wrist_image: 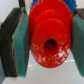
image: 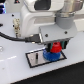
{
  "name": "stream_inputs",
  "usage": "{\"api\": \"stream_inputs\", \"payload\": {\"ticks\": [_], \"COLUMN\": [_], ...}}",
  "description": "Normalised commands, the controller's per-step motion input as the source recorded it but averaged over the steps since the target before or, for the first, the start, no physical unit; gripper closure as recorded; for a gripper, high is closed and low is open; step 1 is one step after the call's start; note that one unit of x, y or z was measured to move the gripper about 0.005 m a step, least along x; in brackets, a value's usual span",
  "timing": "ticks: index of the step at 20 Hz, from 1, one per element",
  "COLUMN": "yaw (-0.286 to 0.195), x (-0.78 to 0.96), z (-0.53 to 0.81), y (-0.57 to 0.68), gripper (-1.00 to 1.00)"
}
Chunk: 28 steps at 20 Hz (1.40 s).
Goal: Insert the blue gear onto the right peg, followed by the red gear
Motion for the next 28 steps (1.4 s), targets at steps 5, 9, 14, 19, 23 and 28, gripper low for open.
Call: {"api": "stream_inputs", "payload": {"ticks": [5,9,14,19,23,28], "yaw": [0.000,0.000,0.000,0.000,0.000,0.000], "x": [0.06,0.08,0.05,0.16,0.22,0.22], "z": [0.24,0.42,0.10,-0.09,-0.11,-0.15], "y": [-0.08,-0.10,-0.03,-0.09,-0.08,-0.11], "gripper": [1.00,1.00,1.00,1.00,1.00,1.00]}}
